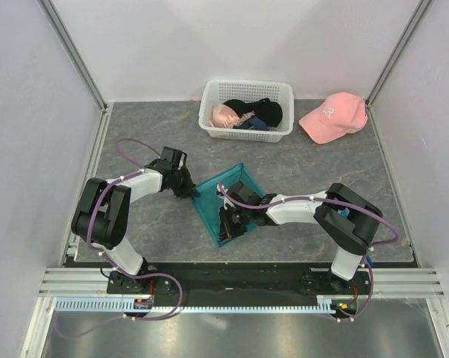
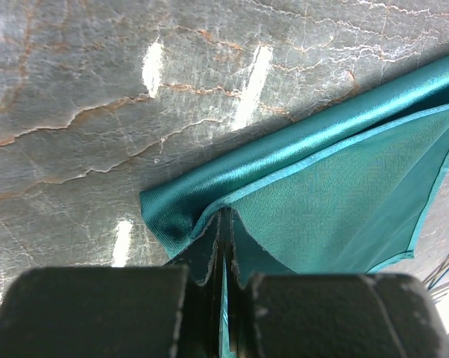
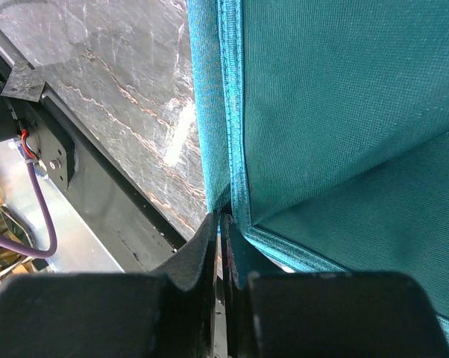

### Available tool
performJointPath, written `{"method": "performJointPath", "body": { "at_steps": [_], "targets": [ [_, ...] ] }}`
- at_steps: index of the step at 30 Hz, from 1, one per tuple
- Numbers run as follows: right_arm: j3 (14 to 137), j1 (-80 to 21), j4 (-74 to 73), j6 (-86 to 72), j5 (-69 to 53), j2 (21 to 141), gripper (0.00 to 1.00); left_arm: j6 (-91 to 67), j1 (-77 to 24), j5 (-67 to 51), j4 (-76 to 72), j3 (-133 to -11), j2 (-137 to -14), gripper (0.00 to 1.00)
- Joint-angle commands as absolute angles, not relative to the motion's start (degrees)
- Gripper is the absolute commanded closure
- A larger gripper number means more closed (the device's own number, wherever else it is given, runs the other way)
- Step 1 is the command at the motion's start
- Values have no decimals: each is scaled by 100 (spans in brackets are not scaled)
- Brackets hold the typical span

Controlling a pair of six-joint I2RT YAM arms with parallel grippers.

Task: Fold the napkin into a case and place the utensils inside
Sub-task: Smooth out the upper triangle-folded napkin at the center of the board.

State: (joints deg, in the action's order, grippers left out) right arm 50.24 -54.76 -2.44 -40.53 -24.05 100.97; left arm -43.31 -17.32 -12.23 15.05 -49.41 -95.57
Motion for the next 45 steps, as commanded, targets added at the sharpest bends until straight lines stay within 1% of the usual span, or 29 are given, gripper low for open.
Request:
{"method": "performJointPath", "body": {
  "at_steps": [1, 12, 17, 21, 24, 27, 28, 30, 31, 34, 36, 38, 39, 40, 42, 43, 45],
  "targets": [
    [5010, -5493, -140, -4008, -2294, 10108, 90, -4017, -1687, -1081, 1512, -5054, -9624, 98],
    [5352, -5493, -676, -3911, -2180, 9492, 89, -3929, -1687, -1099, 1661, -5106, -9229, 98],
    [5563, -5511, -765, -3780, -2083, 9720, 89, -3902, -1687, -1072, 1705, -5168, -9246, 97],
    [5458, -5502, -554, -3762, -1995, 9949, 90, -3859, -1687, -1055, 1758, -5203, -9185, 96],
    [5309, -5502, -370, -3736, -1916, 10125, 90, -3823, -1670, -1028, 1819, -5212, -9018, 92],
    [5282, -5502, -404, -3648, -1898, 10283, 92, -3823, -1626, -1055, 1907, -5203, -8755, 82],
    [5291, -5511, -413, -3639, -1890, 10240, 92, -3823, -1609, -1046, 1933, -5212, -8693, 75],
    [5378, -5511, -483, -3578, -1855, 10143, 92, -3858, -1538, -1055, 2004, -5168, -8492, 67],
    [5457, -5511, -588, -3542, -1820, 10029, 92, -3867, -1529, -1046, 2021, -5151, -8438, 60],
    [5905, -5502, -1045, -3437, -1741, 9705, 91, -3902, -1512, -1028, 2048, -5098, -8262, 48],
    [6325, -5502, -1405, -3384, -1522, 9467, 88, -3911, -1494, -1028, 2118, -5054, -8227, 47],
    [6625, -5397, -1912, -3182, -1302, 9124, 82, -3902, -1503, -1028, 2136, -5001, -8174, 46],
    [6888, -5344, -2099, -3077, -1179, 9027, 78, -3902, -1503, -1020, 2144, -4931, -8165, 46],
    [7004, -5292, -2292, -2972, -847, 8826, 69, -3911, -1503, -1028, 2153, -4887, -8165, 46],
    [7232, -5072, -2846, -2612, -424, 8649, 60, -3911, -1503, -1037, 2136, -4799, -8174, 46],
    [7268, -5002, -2996, -2515, -100, 8501, 52, -3902, -1503, -1037, 2153, -4773, -8174, 46],
    [7339, -4834, -3339, -2189, 0, 8420, 48, -3911, -1494, -1002, 2136, -4703, -8174, 45]
  ]
}}
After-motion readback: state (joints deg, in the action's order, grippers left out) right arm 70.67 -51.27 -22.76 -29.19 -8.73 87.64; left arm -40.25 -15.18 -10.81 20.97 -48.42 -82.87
